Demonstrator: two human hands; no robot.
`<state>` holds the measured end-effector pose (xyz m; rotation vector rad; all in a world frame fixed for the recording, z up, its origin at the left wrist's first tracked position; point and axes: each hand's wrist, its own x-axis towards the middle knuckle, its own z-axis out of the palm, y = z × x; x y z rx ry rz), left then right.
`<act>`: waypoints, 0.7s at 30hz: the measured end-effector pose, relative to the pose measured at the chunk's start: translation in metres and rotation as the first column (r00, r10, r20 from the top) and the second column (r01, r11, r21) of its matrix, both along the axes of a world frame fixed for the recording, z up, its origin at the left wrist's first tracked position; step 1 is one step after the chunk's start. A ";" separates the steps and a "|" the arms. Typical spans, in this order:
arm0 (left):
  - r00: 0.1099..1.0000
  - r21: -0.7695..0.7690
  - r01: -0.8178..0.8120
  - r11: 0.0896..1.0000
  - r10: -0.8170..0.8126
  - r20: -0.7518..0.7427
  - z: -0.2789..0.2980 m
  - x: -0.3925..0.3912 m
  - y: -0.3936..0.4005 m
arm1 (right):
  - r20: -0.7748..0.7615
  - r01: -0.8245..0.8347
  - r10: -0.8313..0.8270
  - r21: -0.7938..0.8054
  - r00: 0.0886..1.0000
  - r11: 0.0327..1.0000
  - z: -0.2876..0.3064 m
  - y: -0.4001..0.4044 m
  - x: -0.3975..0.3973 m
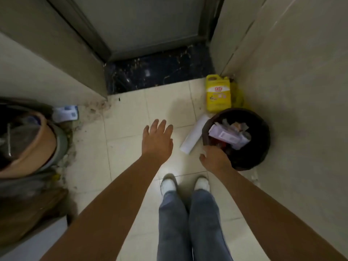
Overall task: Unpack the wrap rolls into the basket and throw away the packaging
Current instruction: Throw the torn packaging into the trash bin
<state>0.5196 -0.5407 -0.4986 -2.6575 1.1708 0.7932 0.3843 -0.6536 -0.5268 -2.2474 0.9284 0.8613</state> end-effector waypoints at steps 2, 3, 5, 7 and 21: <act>0.999 -0.002 -0.015 1.000 0.015 -0.042 -0.057 0.000 0.024 | -0.062 0.076 -0.069 0.112 0.996 0.991 -0.063 0.022 0.004; 0.998 -0.006 -0.029 1.000 0.028 -0.059 -0.087 0.000 0.035 | -0.085 0.098 -0.087 0.145 0.993 0.985 -0.096 0.031 0.007; 0.995 -0.008 -0.050 0.999 0.049 -0.083 -0.152 0.000 0.056 | -0.126 0.119 -0.097 0.182 0.987 0.976 -0.167 0.047 0.014; 0.992 0.014 -0.060 0.998 0.061 -0.112 -0.218 -0.002 0.076 | -0.136 0.124 -0.099 0.195 0.986 0.973 -0.237 0.059 0.021; 0.956 0.050 -0.198 0.979 0.204 -0.212 -0.413 0.015 0.124 | 0.030 0.403 -0.402 -0.104 0.915 0.909 -0.420 0.064 0.088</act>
